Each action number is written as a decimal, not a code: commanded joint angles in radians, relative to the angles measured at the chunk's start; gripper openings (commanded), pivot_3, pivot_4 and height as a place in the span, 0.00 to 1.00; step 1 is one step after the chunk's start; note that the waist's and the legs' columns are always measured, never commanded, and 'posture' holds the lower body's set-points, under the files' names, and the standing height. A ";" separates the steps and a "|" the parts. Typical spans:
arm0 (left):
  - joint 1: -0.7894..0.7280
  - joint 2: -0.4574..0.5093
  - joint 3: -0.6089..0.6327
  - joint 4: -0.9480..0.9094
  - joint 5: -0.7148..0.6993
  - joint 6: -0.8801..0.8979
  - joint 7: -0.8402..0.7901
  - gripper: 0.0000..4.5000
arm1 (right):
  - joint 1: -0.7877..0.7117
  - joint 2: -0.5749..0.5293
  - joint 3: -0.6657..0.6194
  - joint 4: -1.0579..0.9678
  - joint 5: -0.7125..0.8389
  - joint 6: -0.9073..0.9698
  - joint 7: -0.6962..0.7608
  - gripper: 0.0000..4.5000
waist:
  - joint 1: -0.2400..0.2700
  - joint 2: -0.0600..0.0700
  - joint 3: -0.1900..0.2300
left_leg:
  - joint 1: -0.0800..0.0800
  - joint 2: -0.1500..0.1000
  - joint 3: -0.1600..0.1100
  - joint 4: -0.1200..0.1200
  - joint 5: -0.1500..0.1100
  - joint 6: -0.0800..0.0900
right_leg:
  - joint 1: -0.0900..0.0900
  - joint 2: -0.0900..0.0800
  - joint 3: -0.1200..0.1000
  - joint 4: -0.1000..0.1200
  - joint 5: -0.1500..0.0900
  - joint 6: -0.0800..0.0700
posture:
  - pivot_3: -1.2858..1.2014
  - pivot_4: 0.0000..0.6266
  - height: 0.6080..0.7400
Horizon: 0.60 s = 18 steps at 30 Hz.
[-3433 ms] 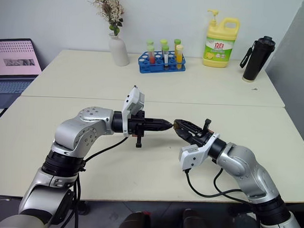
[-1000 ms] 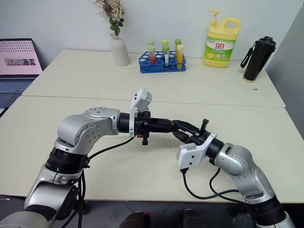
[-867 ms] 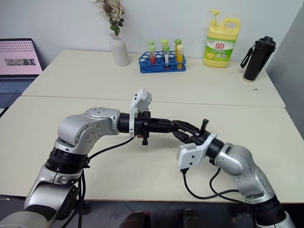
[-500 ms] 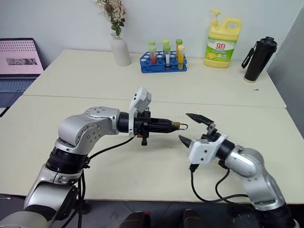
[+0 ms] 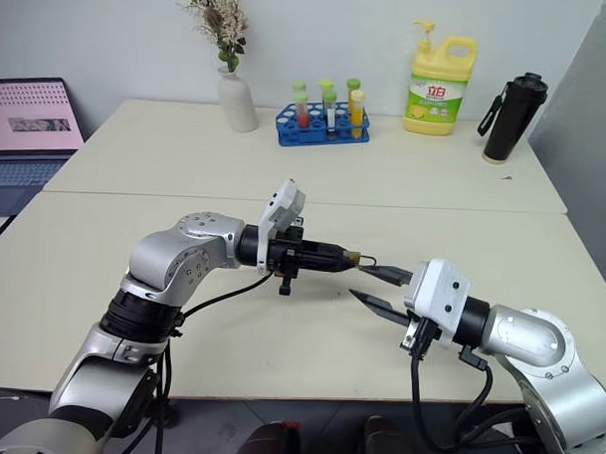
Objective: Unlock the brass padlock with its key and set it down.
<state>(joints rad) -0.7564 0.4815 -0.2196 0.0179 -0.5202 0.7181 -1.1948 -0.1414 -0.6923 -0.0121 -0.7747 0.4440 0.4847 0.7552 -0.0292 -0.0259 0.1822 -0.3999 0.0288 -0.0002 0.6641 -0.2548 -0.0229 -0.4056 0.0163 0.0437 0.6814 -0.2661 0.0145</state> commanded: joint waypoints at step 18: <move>0.041 0.052 0.023 -0.154 -0.046 -0.008 -0.031 0.04 | -0.042 -0.023 0.018 0.124 -0.029 -0.061 0.054 0.00 | 0.000 0.000 0.000 | 0.000 0.000 0.000 0.000 0.000 0.000 | 0.000 -0.001 0.000 0.000 0.000 0.000 | 0.52 0.24 1.00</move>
<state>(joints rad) -0.7149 0.5247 -0.2181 -0.0911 -0.5481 0.7167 -1.2155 -0.1739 -0.7057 0.0150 -0.6473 0.4191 0.4596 0.7955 -0.0292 -0.0259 0.1822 -0.4000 0.0288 0.0001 0.6640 -0.2549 -0.0227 -0.4056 0.0158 0.0439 0.6809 -0.2662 0.0147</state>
